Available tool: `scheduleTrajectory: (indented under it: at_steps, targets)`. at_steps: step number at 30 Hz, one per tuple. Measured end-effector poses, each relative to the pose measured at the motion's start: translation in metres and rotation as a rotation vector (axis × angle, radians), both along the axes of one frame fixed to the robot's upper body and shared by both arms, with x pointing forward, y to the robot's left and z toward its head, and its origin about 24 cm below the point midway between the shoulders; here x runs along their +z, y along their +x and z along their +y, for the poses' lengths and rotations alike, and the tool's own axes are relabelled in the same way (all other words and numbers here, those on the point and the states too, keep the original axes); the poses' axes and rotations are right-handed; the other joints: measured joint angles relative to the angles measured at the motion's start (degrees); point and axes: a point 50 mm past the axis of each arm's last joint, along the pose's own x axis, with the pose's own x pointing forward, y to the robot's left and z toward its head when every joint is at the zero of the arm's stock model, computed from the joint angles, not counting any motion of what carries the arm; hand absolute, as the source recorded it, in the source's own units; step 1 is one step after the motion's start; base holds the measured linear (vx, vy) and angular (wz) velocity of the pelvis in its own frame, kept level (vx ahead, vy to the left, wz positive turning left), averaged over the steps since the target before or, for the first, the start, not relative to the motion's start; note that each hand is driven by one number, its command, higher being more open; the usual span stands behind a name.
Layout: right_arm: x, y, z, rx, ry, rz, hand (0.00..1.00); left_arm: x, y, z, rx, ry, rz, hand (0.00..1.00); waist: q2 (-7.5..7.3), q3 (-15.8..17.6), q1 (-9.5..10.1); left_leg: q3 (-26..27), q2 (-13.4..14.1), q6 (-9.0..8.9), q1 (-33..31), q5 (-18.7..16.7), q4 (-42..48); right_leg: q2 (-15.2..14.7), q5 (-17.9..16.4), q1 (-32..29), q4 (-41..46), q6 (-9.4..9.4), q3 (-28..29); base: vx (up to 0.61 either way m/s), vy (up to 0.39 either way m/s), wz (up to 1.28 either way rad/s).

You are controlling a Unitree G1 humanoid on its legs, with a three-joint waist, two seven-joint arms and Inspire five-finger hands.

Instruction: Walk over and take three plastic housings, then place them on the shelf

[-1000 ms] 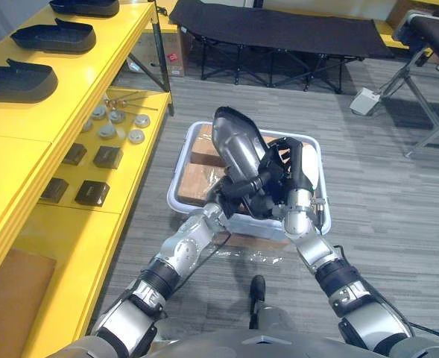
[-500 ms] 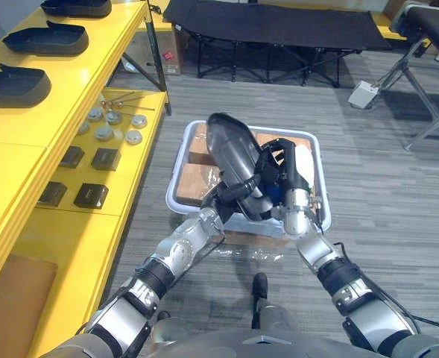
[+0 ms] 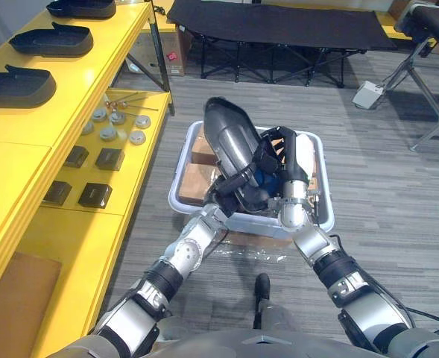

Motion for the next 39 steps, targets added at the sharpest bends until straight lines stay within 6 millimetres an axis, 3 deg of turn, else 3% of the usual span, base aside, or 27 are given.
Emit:
scheduleTrajectory:
  at_steps: [3, 4, 15, 18, 19, 28, 29, 34, 39]
  targets:
    - [-0.002, -0.001, -0.001, -0.008, 0.001, 0.004, 0.00, 0.000, 0.000, -0.002, -0.007, 0.003, 0.000, 1.00, 0.00, 0.0, 0.03, 0.0, 0.0, -0.02, 0.0, 0.0, 0.0, 0.0, 0.0, 0.1, 0.0, 0.01, 0.0, 0.00, 0.000, 0.00]
    - [-0.003, -0.002, -0.001, -0.009, 0.001, 0.005, 0.00, 0.000, -0.001, -0.002, -0.010, 0.004, 0.002, 0.00, 0.00, 0.0, 0.07, 0.0, 0.0, -0.01, 0.0, 0.0, 0.0, 0.0, 0.0, 0.1, 0.0, 0.01, 0.0, 0.00, 0.000, 0.00]
    - [-0.006, -0.006, 0.000, 0.007, 0.014, -0.002, 0.00, -0.006, -0.005, -0.001, -0.015, 0.005, 0.038, 0.00, -0.02, 0.0, 0.10, -0.1, 0.0, -0.01, 0.1, 0.0, 0.0, 0.0, 0.0, 0.2, 0.0, 0.04, -0.1, 0.00, 0.000, 0.00]
    - [-0.002, -0.012, 0.013, 0.060, 0.024, -0.030, 0.00, -0.010, -0.002, 0.007, 0.031, 0.022, 0.053, 0.00, -0.02, 0.0, -0.42, -0.1, 0.0, -0.01, 0.1, 0.0, 0.0, 0.0, 0.0, 0.2, 0.0, 0.04, -0.1, 0.00, 0.000, 0.00]
    - [-0.003, -0.012, 0.015, 0.061, 0.031, -0.027, 0.00, -0.011, -0.002, 0.009, 0.037, 0.030, 0.050, 1.00, -0.05, 0.0, -0.31, -0.1, 0.0, -0.01, 0.1, 0.0, 0.0, -0.1, 0.0, 0.2, 0.0, 0.06, -0.1, 0.00, 0.000, 0.00]
    - [-0.006, -0.010, 0.005, 0.012, 0.040, -0.010, 0.00, -0.008, -0.003, 0.005, -0.022, -0.024, -0.008, 1.00, -0.07, 0.0, 0.14, -0.5, 0.0, -0.01, 0.0, 0.0, 0.0, -0.1, 0.0, 0.4, 0.0, 0.07, -0.5, 0.00, 0.000, 0.01]
    - [-0.006, -0.010, 0.004, 0.006, 0.041, -0.011, 0.00, -0.008, -0.004, 0.004, -0.026, -0.027, -0.015, 0.00, -0.08, 0.0, -0.06, -0.5, 0.0, -0.01, 0.0, 0.0, 0.0, -0.1, 0.0, 0.4, 0.0, 0.07, -0.5, 0.00, 0.000, 0.00]
    - [-0.008, -0.011, 0.000, 0.002, 0.030, -0.008, 0.00, -0.008, -0.005, 0.002, -0.038, -0.027, -0.023, 0.00, -0.10, 0.0, 0.16, -0.5, 0.0, 0.23, 0.0, -0.1, 0.0, -0.1, 0.0, 0.4, 0.0, 0.07, -0.5, 0.00, 0.000, 0.00]
    - [-0.004, -0.014, 0.011, 0.061, 0.039, -0.048, 0.00, -0.011, -0.005, 0.009, 0.018, -0.005, -0.007, 0.00, -0.29, -0.1, 0.10, -0.5, 0.0, 0.27, 0.0, -0.2, -0.1, -0.1, 0.0, 0.4, 0.0, 0.08, -0.5, 0.00, 0.000, 0.00]
